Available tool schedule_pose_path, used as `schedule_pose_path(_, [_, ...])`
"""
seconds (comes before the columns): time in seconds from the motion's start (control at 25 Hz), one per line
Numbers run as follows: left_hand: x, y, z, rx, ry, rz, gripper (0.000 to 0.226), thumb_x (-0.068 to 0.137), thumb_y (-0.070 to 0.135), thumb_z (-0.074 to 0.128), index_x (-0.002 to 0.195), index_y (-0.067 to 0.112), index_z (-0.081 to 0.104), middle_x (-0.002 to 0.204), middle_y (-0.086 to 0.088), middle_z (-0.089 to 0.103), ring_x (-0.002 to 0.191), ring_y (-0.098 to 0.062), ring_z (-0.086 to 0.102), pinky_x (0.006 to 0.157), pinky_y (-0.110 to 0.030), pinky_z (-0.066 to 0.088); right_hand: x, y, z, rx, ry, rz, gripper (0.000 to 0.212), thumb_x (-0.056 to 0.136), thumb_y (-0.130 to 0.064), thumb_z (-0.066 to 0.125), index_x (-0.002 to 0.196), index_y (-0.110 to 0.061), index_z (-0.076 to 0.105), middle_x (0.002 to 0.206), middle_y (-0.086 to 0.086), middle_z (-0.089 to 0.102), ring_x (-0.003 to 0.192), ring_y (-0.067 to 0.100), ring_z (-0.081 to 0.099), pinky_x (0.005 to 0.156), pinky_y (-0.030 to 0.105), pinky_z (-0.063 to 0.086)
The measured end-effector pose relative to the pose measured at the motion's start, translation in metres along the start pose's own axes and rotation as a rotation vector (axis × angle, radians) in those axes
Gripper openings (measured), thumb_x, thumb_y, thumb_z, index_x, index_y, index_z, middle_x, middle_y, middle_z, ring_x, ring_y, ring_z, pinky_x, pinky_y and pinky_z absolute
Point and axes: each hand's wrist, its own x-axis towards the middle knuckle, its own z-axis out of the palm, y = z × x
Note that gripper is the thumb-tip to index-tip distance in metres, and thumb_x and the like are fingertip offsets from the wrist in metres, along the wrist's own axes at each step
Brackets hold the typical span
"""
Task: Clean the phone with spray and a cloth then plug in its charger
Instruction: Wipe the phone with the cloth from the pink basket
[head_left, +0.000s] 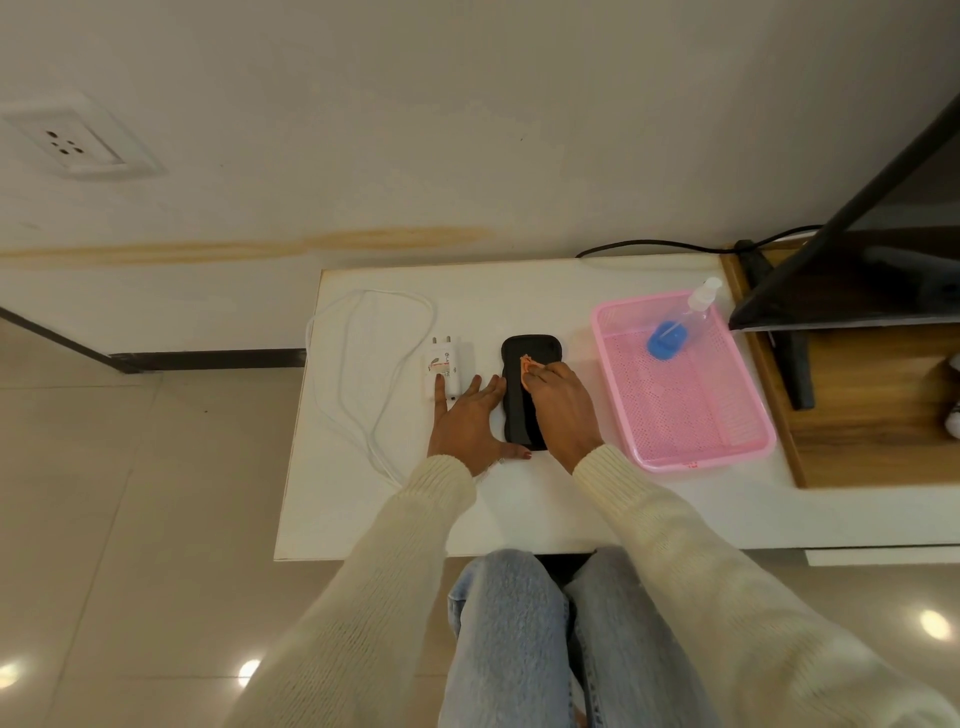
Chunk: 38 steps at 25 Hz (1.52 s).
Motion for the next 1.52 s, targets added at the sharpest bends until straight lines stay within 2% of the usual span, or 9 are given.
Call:
schedule_pose_path(0.16, [-0.0003, 0.0002, 0.0002, 0.004, 0.001, -0.004, 0.111, 0.063, 0.077, 0.06, 0.15, 0.029, 0.012, 0.155, 0.008, 0.023, 0.144, -0.009, 0.01, 0.108, -0.046, -0.026, -0.0024, -0.0002, 0.0026, -0.021, -0.024, -0.023, 0.056, 0.092, -0.015, 0.053, 0.142, -0.003, 0.029, 0.144, 0.01, 0.042, 0.126, 0.025, 0.043, 0.111, 0.03, 0.029])
schedule_pose_path(0.44, [-0.0001, 0.0007, 0.0005, 0.013, 0.006, 0.001, 0.11, 0.063, 0.077, 0.06, 0.15, 0.029, 0.012, 0.155, 0.008, 0.025, 0.145, -0.01, 0.011, 0.105, -0.044, -0.029, -0.0024, 0.003, -0.0001, -0.047, -0.033, -0.012, 0.055, 0.092, -0.016, 0.054, 0.14, -0.003, 0.031, 0.141, 0.012, 0.046, 0.124, 0.027, 0.044, 0.11, 0.03, 0.029])
schedule_pose_path(0.72, [-0.0003, 0.0008, 0.0014, 0.002, 0.012, -0.005, 0.111, 0.062, 0.077, 0.061, 0.15, 0.03, 0.014, 0.154, 0.008, 0.026, 0.144, -0.009, 0.011, 0.106, -0.044, -0.027, -0.0016, -0.0012, -0.0012, -0.057, -0.037, -0.039, 0.056, 0.094, -0.016, 0.051, 0.142, -0.003, 0.026, 0.144, 0.01, 0.042, 0.127, 0.025, 0.041, 0.112, 0.029, 0.027])
schedule_pose_path(0.92, [0.0, 0.0006, 0.0012, -0.007, 0.018, -0.004, 0.11, 0.062, 0.076, 0.062, 0.15, 0.029, 0.014, 0.154, 0.008, 0.026, 0.144, -0.009, 0.011, 0.102, -0.039, -0.032, -0.0061, 0.001, -0.001, -0.049, -0.042, -0.038, 0.058, 0.091, -0.013, 0.055, 0.141, -0.001, 0.029, 0.141, 0.013, 0.046, 0.125, 0.027, 0.044, 0.11, 0.031, 0.031])
schedule_pose_path(1.52, [-0.0016, 0.001, -0.0011, 0.0, 0.014, -0.007, 0.109, 0.063, 0.075, 0.062, 0.15, 0.029, 0.014, 0.154, 0.008, 0.025, 0.144, -0.009, 0.011, 0.102, -0.04, -0.031, -0.0036, -0.0011, -0.0038, -0.067, -0.057, -0.044, 0.056, 0.093, -0.017, 0.053, 0.141, -0.002, 0.029, 0.141, 0.012, 0.046, 0.125, 0.027, 0.043, 0.11, 0.03, 0.029])
